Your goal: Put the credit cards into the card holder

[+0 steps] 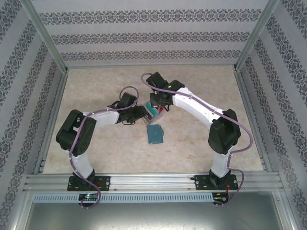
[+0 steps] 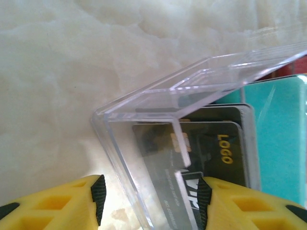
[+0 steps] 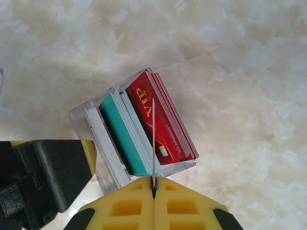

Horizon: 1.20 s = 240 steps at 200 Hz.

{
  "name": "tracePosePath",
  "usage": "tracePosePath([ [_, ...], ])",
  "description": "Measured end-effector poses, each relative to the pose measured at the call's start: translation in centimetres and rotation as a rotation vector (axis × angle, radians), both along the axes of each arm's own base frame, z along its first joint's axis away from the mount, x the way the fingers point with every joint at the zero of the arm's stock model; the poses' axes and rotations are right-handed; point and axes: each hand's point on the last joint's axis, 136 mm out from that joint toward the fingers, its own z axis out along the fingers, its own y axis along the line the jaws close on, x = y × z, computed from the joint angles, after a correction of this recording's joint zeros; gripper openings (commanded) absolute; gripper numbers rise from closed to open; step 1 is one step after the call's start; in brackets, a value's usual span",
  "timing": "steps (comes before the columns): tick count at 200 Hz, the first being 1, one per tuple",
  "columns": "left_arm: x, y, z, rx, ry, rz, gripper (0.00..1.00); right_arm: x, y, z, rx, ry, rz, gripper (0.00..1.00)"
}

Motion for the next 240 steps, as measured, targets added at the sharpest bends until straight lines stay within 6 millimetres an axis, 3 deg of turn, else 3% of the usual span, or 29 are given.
tracePosePath([
  [82,-0.1,-0.1,4.1,-0.05,-0.088,-0.007,0.62,-2.5,-2.3,0.1,0.063,-0.008,-0.201,0.0],
  [120,-0.5,0.1,6.1,-0.07,-0.13,-0.006,0.63,-2.8,-2.3,1.5,0.142,-0.015,-0.271,0.0],
  [153,-0.6,0.0,7.4,-0.093,-0.163,-0.012,0.63,-3.8,-2.3,0.7,0.197,-0.006,-0.269,0.0],
  [184,-1.8,0.3,7.4,-0.101,-0.157,-0.022,0.63,-5.9,-2.0,-0.7,0.25,0.01,-0.155,0.0],
  [240,-5.2,0.1,4.8,-0.084,-0.092,-0.057,0.63,-8.7,-1.2,-4.5,0.245,0.092,-0.047,0.0],
])
